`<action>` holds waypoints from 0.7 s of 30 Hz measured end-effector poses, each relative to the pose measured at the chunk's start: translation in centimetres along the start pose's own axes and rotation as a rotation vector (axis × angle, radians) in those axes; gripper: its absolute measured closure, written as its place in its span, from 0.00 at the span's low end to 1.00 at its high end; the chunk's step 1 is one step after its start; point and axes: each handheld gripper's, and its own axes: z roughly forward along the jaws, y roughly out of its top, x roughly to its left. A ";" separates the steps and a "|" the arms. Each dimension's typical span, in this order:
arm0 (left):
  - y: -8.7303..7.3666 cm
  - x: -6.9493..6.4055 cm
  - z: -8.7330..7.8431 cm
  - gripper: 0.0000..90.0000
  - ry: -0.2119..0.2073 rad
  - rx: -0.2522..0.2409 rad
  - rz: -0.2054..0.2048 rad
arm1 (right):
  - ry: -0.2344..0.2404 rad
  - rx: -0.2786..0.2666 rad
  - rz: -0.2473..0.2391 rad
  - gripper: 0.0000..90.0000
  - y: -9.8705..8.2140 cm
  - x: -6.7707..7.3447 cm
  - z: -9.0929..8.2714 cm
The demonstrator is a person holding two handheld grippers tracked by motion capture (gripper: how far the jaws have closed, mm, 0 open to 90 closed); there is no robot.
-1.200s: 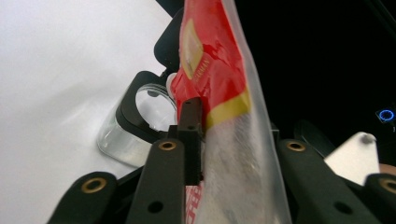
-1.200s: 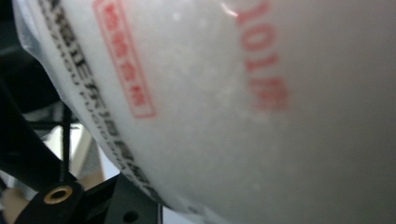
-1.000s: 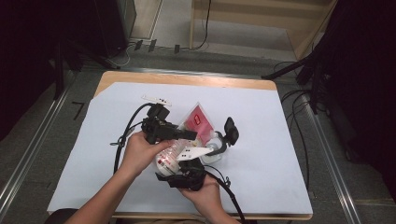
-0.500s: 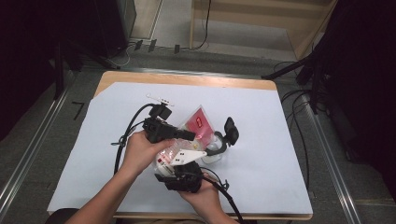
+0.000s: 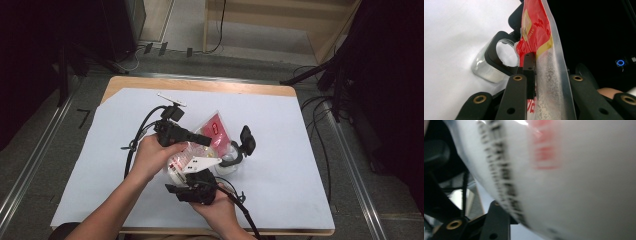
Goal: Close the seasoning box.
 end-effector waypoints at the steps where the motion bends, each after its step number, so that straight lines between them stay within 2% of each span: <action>1: 0.1 0.0 0.1 0.88 0.010 0.010 -0.003 | 0.001 0.001 -0.003 0.65 0.0 0.0 0.0; 4: 0.5 -0.1 0.4 0.89 0.031 0.042 0.006 | 0.013 0.001 0.010 0.68 0.0 -0.2 0.1; 5: 0.6 -0.1 0.5 0.89 0.027 0.046 0.005 | 0.017 0.005 0.020 0.68 0.1 -0.2 0.1; 6: 1.0 -0.2 0.5 0.89 0.036 0.074 0.000 | 0.024 0.006 0.028 0.68 0.2 -0.3 0.0; 9: 1.6 -0.7 0.5 0.89 0.051 0.089 -0.004 | 0.034 -0.002 0.041 0.68 0.6 -0.3 -0.2; 10: 1.9 -0.8 0.4 0.89 0.062 0.101 0.008 | 0.036 -0.004 0.050 0.68 0.8 -0.3 -0.2; 13: 2.3 -1.4 0.2 0.86 0.063 0.089 0.001 | 0.037 -0.011 0.054 0.66 1.3 -0.4 -0.2; 15: 2.2 -1.6 0.1 0.86 0.071 0.068 0.006 | 0.023 -0.025 0.043 0.67 1.5 -0.5 -0.3; 21: 2.0 -1.8 0.5 0.81 0.087 0.098 0.042 | 0.050 -0.041 0.068 0.68 0.9 -0.7 -0.2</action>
